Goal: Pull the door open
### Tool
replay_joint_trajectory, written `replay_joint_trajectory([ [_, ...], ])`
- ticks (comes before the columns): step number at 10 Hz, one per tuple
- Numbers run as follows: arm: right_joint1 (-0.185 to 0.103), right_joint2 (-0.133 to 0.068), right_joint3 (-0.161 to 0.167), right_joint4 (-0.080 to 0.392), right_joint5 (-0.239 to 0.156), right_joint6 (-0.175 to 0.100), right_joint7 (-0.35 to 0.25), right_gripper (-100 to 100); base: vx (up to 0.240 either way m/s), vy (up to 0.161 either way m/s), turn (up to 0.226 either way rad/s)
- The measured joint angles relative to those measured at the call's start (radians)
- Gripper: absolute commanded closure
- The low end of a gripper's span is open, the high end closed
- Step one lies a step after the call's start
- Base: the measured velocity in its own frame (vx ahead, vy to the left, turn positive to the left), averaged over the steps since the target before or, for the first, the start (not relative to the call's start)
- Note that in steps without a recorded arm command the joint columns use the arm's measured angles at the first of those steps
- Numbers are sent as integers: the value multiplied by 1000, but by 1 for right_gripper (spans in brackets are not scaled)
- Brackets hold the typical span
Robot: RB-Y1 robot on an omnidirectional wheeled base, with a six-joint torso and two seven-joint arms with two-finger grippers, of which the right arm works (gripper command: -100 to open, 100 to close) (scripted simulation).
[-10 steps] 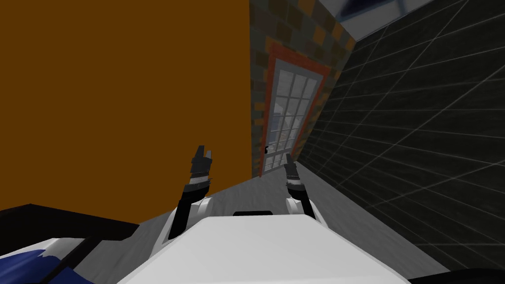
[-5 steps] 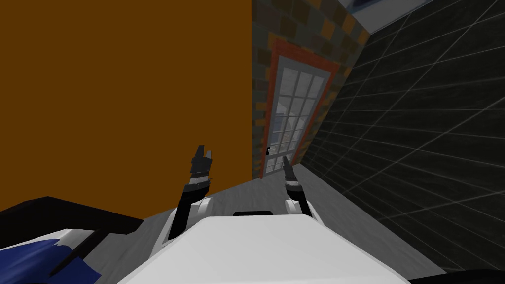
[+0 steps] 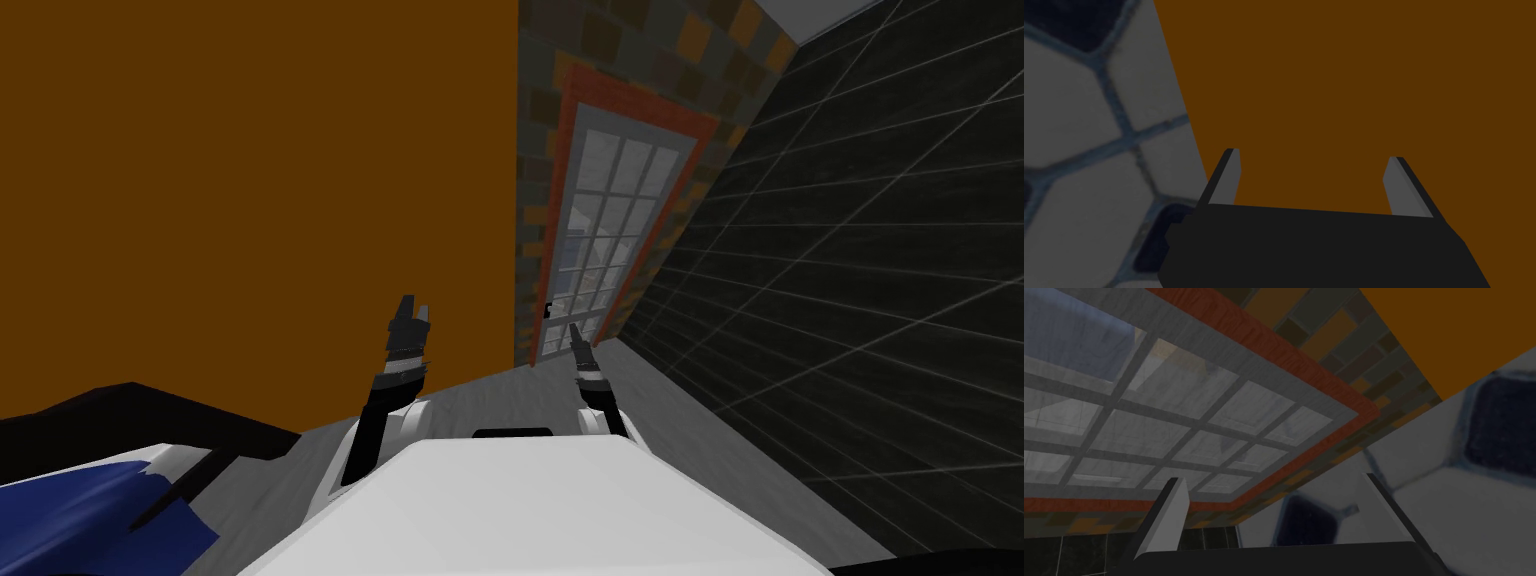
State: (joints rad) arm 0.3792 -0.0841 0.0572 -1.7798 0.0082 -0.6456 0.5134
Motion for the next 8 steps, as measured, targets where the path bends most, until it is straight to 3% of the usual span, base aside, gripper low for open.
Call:
replay_joint_trajectory([
  [8, -29, -14, -4, 150, -21, -27, 191, -100, 54, -47, 90],
])
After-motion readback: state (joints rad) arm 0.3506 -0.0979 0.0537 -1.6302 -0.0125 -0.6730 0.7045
